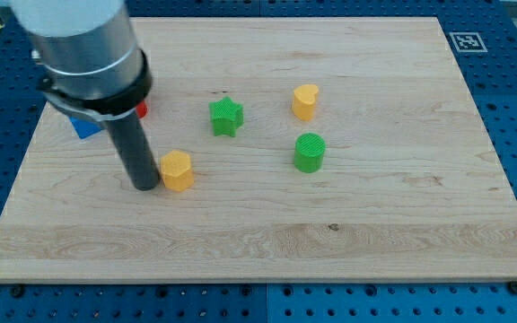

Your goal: Place the red circle to top left of green star

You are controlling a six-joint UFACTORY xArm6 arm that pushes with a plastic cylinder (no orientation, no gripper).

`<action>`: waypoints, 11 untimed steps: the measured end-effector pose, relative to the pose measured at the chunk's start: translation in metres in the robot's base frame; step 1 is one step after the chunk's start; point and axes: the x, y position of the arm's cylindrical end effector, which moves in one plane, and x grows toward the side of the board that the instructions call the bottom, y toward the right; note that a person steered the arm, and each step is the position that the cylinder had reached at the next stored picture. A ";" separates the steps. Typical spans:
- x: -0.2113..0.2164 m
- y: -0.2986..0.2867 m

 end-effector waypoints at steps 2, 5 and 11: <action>-0.001 0.060; -0.038 -0.073; -0.173 -0.032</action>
